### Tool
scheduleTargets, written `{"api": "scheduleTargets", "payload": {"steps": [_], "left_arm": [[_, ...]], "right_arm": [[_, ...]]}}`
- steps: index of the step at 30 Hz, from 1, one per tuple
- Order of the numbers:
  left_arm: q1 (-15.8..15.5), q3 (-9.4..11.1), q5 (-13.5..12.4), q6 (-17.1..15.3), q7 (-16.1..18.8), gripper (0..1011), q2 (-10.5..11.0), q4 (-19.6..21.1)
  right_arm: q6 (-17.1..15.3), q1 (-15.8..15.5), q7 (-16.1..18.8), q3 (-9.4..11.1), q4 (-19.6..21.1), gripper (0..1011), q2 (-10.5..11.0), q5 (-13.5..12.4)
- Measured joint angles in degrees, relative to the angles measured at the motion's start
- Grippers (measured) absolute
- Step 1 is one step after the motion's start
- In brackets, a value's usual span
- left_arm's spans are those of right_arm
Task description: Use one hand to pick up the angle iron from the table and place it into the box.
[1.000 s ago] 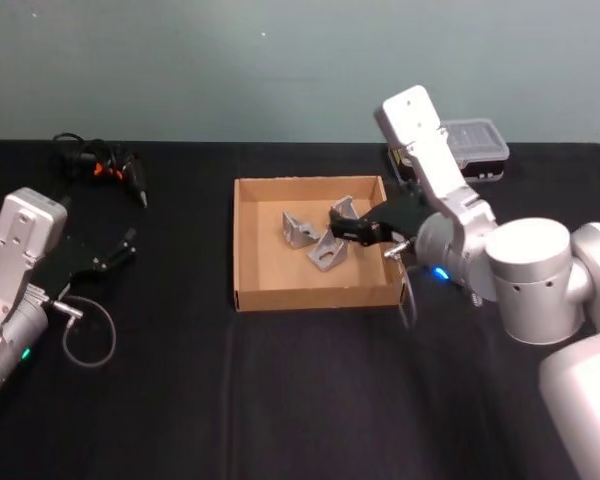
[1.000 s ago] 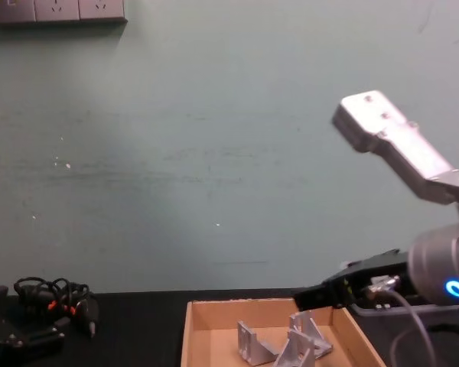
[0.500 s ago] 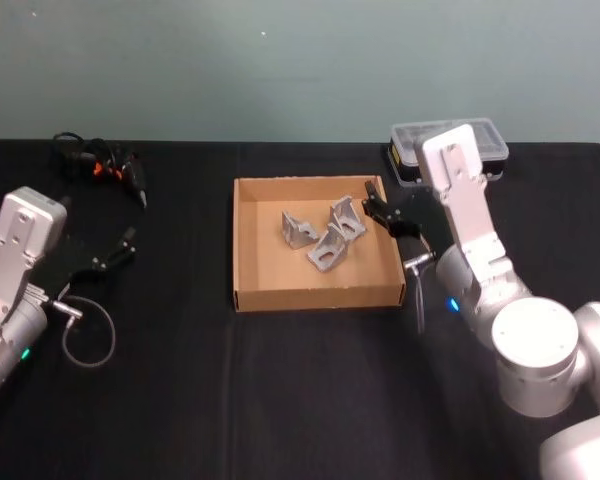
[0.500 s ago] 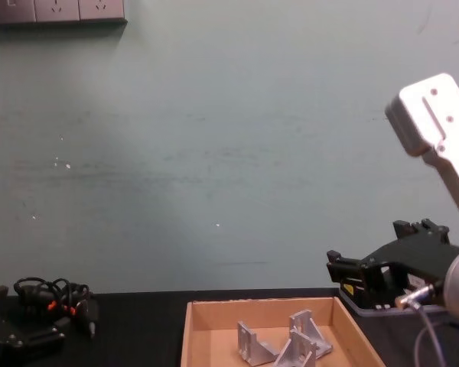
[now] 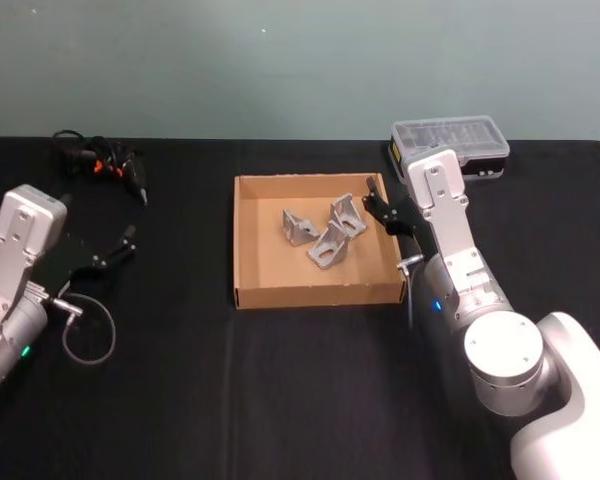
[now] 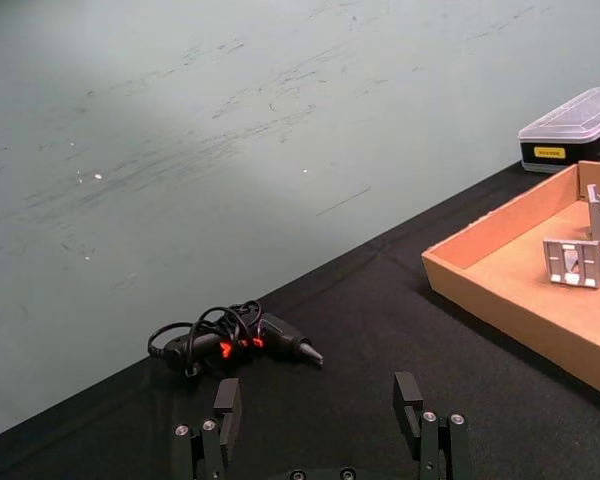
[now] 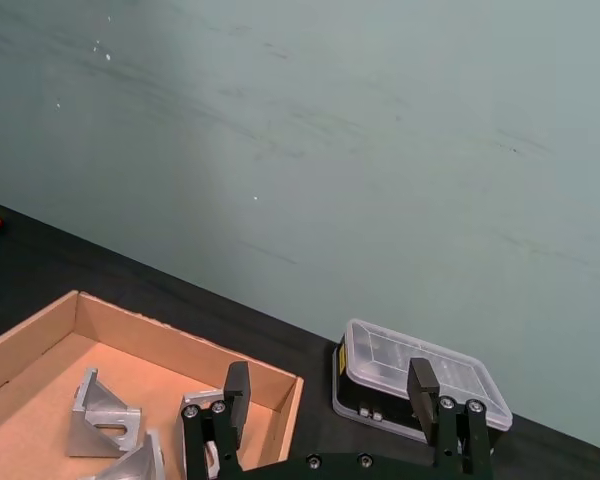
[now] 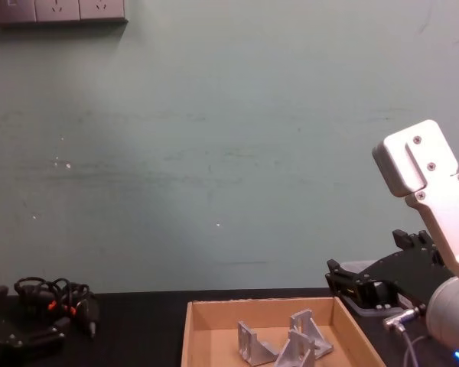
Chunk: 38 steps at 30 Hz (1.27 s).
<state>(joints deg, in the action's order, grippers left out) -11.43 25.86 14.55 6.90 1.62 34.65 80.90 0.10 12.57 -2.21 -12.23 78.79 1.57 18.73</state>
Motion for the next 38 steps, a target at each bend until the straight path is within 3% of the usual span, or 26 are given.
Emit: {"api": "scheduleTargets", "payload": {"steps": [38], "left_arm": [[0.00, 0.00, 0.00, 0.00, 0.00, 1000, 0.00, 0.00]], "right_arm": [[-0.05, -0.07, 0.09, -0.14, 0.19, 1002, 0.12, -0.20]]}}
